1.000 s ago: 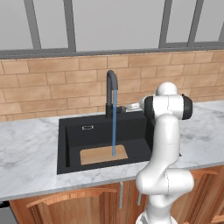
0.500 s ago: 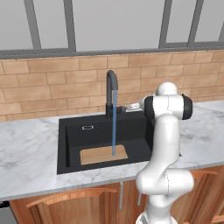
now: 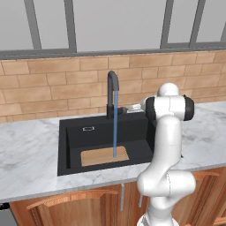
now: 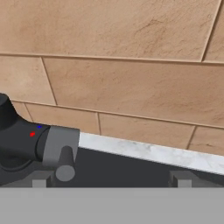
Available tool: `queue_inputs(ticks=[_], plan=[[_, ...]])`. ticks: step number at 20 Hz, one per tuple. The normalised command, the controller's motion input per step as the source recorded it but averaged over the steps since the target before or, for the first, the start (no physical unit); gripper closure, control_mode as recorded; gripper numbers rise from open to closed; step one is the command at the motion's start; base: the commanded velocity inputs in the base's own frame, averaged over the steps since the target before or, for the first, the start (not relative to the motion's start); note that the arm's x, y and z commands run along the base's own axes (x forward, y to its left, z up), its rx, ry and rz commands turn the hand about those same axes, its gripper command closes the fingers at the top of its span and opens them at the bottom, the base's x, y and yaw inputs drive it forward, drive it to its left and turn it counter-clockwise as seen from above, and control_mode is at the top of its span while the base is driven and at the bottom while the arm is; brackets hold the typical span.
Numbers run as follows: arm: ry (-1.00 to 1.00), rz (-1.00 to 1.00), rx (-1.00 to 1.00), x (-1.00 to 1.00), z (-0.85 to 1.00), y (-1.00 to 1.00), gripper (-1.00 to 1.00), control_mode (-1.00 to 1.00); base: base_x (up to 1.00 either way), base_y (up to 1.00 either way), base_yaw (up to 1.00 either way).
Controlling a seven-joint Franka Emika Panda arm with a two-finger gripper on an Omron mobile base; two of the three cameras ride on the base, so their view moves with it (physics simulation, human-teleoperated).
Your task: Turn on the sink faucet with hot water and rinse the cutting board for ten seconds, then turn off the faucet. Push the cutting board to reach the water if necessary.
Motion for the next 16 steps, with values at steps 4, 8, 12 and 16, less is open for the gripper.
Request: queue_inputs(ticks=[4, 8, 12, 16], plan=[[0.0, 0.0, 0.0, 0.0, 0.0, 0.0, -1.0, -1.0, 0.0, 0.0, 0.0], [0.0, 0.0, 0.0, 0.0, 0.0, 0.0, -1.0, -1.0, 0.0, 0.0, 0.0], [0.0, 0.0, 0.0, 0.0, 0.0, 0.0, -1.0, -1.0, 0.0, 0.0, 0.0], [0.0, 0.0, 0.0, 0.0, 0.0, 0.0, -1.0, -1.0, 0.0, 0.0, 0.0]])
